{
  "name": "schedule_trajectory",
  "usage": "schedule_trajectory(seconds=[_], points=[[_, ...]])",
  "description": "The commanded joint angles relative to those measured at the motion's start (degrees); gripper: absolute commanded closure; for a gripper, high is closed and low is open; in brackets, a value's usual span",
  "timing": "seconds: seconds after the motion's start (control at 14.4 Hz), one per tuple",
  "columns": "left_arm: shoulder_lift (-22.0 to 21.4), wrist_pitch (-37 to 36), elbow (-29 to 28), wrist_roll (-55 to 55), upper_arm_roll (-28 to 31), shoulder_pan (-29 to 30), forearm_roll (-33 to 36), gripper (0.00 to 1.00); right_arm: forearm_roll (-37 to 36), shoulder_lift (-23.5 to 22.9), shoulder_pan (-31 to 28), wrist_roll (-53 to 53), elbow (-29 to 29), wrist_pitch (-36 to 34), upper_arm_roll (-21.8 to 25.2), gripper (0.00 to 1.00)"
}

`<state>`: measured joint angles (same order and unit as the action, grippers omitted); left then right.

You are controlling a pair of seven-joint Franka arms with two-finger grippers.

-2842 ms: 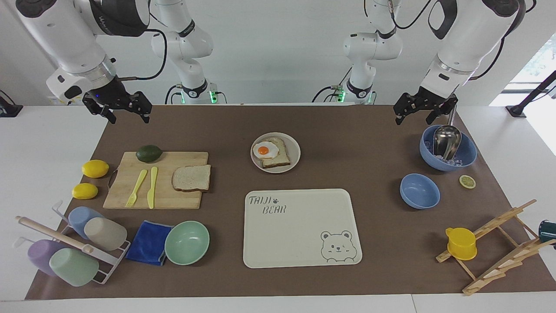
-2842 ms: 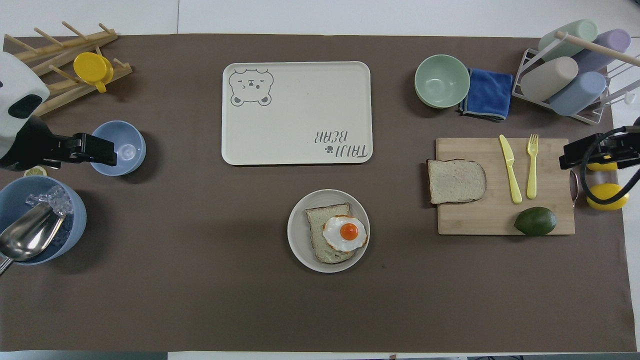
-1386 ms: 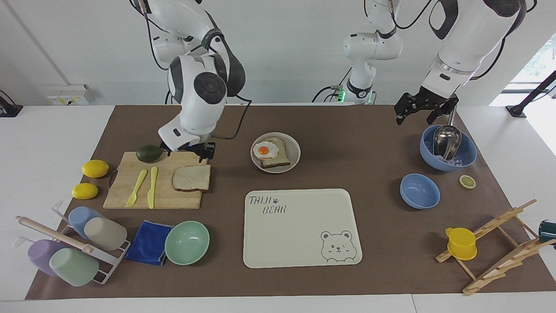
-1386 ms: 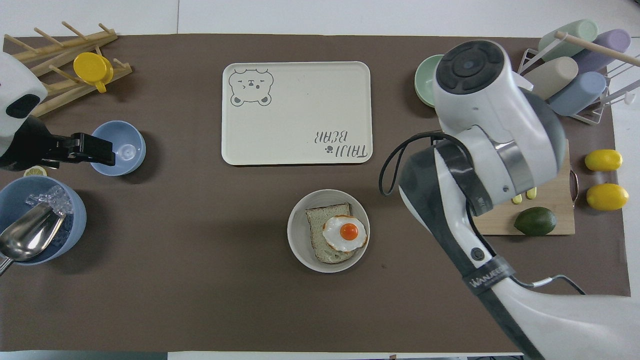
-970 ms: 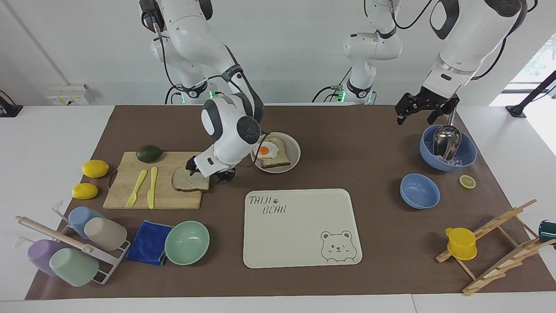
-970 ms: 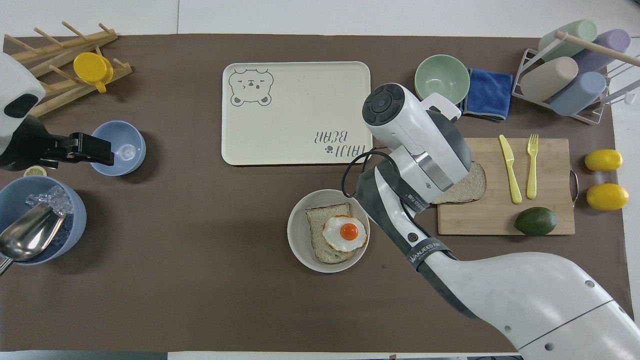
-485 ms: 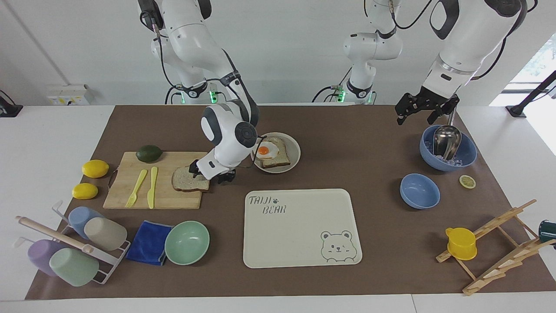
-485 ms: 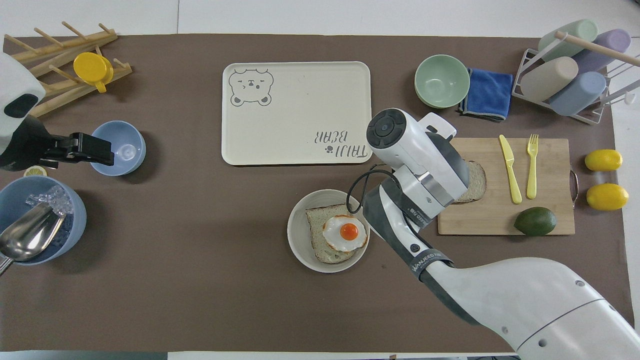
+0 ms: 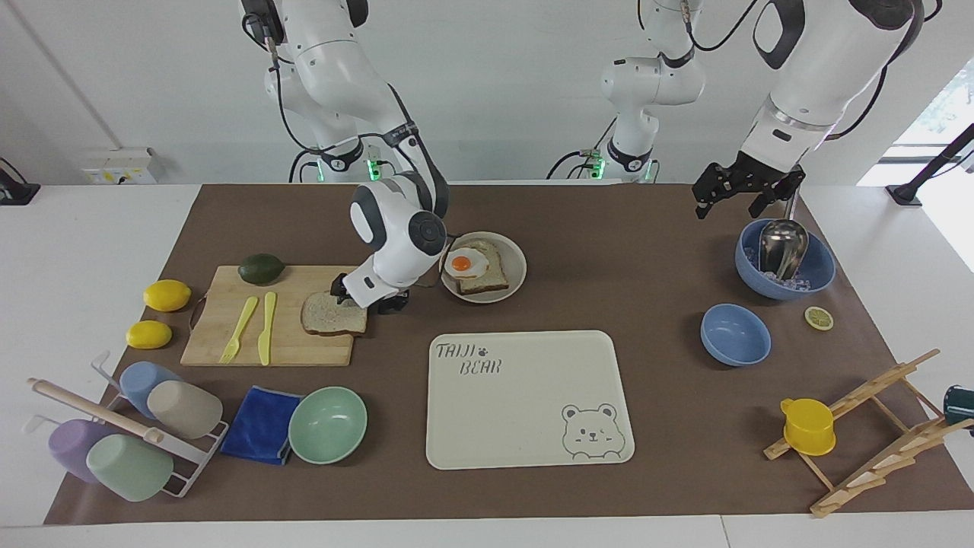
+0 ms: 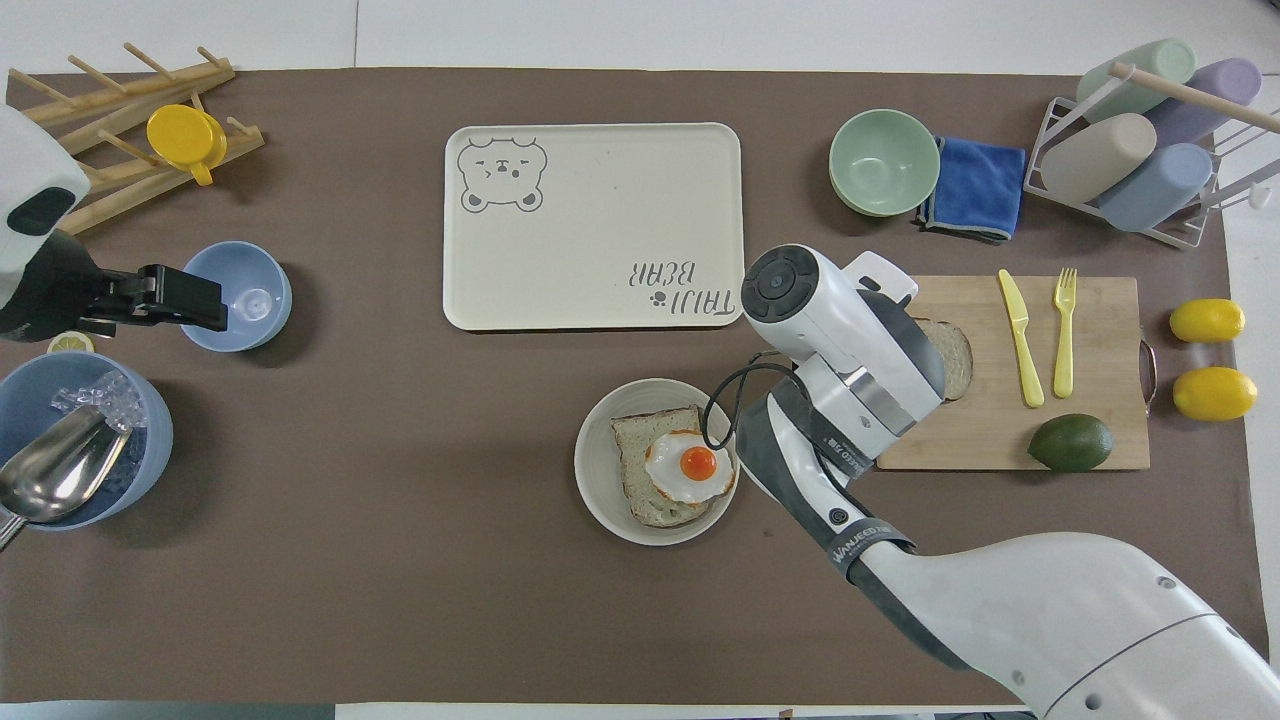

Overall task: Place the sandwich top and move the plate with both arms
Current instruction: 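Carry the bread slice with the right gripper over the egg plate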

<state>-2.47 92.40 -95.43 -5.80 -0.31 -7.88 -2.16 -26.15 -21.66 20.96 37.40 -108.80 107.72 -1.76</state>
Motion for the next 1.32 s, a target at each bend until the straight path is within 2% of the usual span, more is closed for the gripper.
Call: schedule_trajectory(seconds=[0.0, 0.14, 0.21, 0.28, 0.42, 0.76, 0.83, 1.25], points=[[0.0, -0.4, 0.7, -0.3, -0.3, 0.7, -0.4, 0.00, -1.4, 2.0, -0.8, 1.0, -2.9, 1.6, -0.6, 0.45], [0.0, -0.4, 0.8, -0.3, -0.3, 0.6, -0.4, 0.00, -1.4, 2.2, -0.7, 1.1, -3.3, 1.5, -0.7, 0.80], [0.0, -0.4, 0.7, -0.3, -0.3, 0.6, -0.4, 0.00, -1.4, 2.1, -0.7, 0.9, -3.1, 1.4, -0.7, 0.94], [-0.1, -0.4, 0.7, -0.4, -0.3, 0.6, -0.4, 0.00, -1.4, 2.1, -0.6, 0.8, -2.8, 0.9, -0.7, 1.00], [0.0, -0.4, 0.7, -0.4, -0.2, 0.7, -0.4, 0.00, -1.4, 1.9, -0.1, 0.7, -0.9, -1.2, -1.5, 1.00], [-0.1, -0.3, 0.8, -0.4, -0.2, 0.7, -0.4, 0.00, -0.1, -0.9, 1.4, 1.5, 13.1, -16.2, -10.7, 1.00], [0.0, -0.2, 0.7, -0.4, -0.2, 0.7, -0.4, 0.00, 1.3, -1.5, 4.1, 3.1, 14.1, -16.0, -11.3, 1.00], [-0.1, -0.5, 0.5, -0.4, -0.2, 1.4, -0.4, 0.00, 10.4, -1.8, 9.9, 17.4, 13.4, -9.6, -11.9, 1.00]])
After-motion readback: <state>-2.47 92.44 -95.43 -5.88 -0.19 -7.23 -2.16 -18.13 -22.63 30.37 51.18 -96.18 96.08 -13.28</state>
